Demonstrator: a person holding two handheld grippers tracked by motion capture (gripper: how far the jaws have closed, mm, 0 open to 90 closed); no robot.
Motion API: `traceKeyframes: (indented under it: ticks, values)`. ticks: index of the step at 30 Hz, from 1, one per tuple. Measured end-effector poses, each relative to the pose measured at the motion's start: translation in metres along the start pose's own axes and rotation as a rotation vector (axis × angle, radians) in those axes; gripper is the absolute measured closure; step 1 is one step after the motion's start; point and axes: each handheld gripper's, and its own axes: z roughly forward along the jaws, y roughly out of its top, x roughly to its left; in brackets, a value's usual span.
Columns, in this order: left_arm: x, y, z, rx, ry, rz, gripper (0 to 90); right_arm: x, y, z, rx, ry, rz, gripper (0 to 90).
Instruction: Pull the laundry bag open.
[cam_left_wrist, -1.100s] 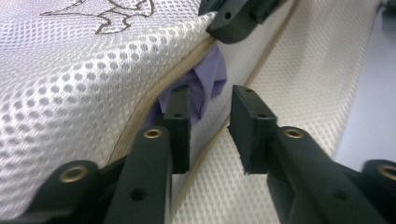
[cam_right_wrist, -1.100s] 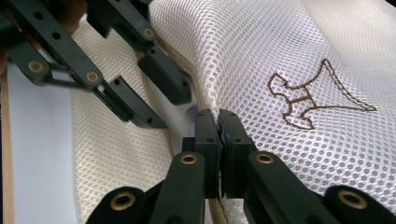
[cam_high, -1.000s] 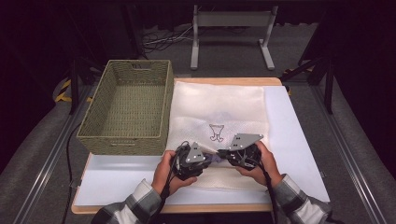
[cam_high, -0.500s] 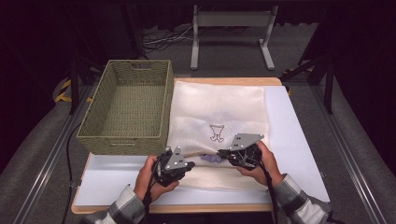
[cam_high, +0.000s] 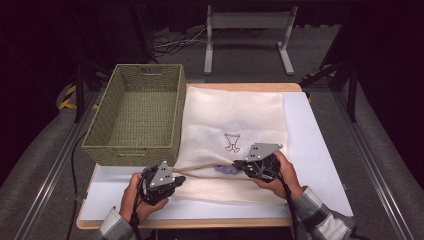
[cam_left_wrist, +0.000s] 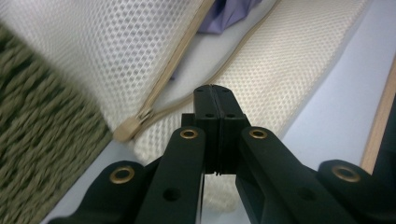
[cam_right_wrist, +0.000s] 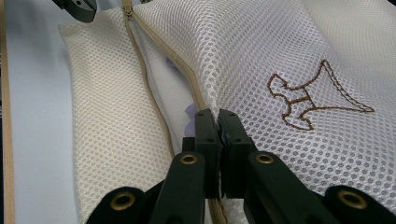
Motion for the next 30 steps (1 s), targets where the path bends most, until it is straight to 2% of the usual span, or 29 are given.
traceKeyframes:
  ticks: [4,7,10,15,20,24,30]
  values:
    - [0.007,-0.009,-0.004,0.002,0.031,-0.037,89.8,0.000,0.000,-0.001,-0.002,0.000,0.002,87.7]
    - [0.012,-0.014,-0.006,0.002,0.038,-0.069,84.7,0.001,0.000,-0.003,-0.003,-0.002,0.004,87.7]
    - [0.018,-0.019,-0.004,0.003,0.018,-0.118,79.0,0.001,-0.001,-0.005,-0.011,-0.003,0.008,87.7]
    - [0.019,-0.020,-0.001,-0.003,-0.026,-0.167,66.4,0.002,-0.001,-0.006,-0.010,-0.004,0.002,87.7]
    - [0.024,-0.022,0.007,0.024,-0.051,-0.214,54.5,0.002,-0.001,-0.008,-0.016,-0.004,0.004,87.7]
    - [0.028,-0.020,0.015,0.039,-0.060,-0.237,52.5,0.002,-0.002,-0.009,-0.020,-0.004,0.001,87.7]
    - [0.031,-0.023,0.023,0.078,-0.087,-0.255,60.4,0.003,-0.003,-0.010,-0.025,-0.001,0.003,87.7]
